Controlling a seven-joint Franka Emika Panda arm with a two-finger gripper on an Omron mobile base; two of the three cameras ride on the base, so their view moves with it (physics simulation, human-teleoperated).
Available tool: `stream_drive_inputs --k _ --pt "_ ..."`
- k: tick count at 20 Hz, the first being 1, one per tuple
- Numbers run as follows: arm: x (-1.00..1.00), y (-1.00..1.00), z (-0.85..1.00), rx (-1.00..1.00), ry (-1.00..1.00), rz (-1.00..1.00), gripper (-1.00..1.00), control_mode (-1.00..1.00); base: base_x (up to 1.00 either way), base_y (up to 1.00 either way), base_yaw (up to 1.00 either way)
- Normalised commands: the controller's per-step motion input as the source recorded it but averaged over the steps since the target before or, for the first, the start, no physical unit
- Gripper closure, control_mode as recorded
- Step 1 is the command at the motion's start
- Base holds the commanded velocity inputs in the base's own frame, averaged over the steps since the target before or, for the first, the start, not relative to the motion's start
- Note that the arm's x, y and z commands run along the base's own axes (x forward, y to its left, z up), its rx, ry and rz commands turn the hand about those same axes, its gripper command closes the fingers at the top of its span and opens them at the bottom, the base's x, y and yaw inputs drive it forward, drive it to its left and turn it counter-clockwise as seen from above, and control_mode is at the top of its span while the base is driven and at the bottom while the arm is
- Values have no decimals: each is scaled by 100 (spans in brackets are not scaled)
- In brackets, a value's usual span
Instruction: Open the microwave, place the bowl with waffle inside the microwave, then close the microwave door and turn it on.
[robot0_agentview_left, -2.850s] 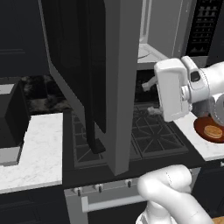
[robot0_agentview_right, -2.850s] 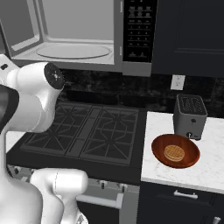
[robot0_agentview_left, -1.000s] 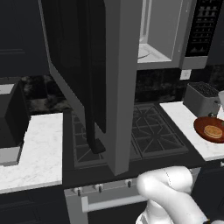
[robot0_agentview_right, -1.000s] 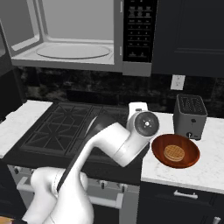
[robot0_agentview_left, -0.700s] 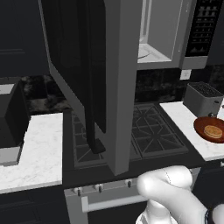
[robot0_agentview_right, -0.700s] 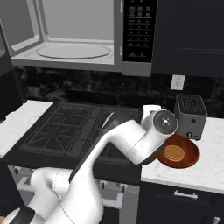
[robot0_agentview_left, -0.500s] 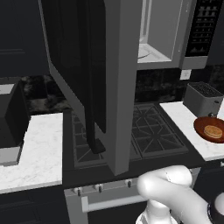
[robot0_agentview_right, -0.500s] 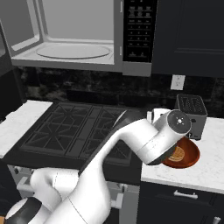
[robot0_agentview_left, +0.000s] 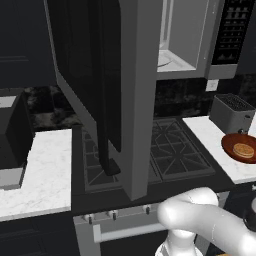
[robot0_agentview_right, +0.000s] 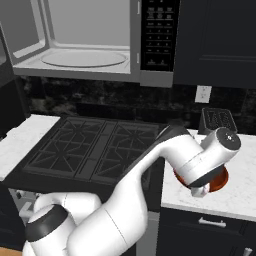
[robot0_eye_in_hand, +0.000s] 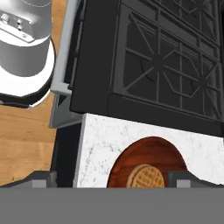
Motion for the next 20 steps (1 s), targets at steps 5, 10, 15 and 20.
stream_drive_inputs --k 5,10,15,20 --pt "1 -12 -39 0 6 0 -100 -100 0 0 0" --pt "18 0 -42 0 0 0 -100 -100 0 0 0" --pt "34 0 -45 -4 0 -4 -100 -100 0 0 0" --pt "22 -1 -29 -3 0 -4 -100 -100 0 0 0"
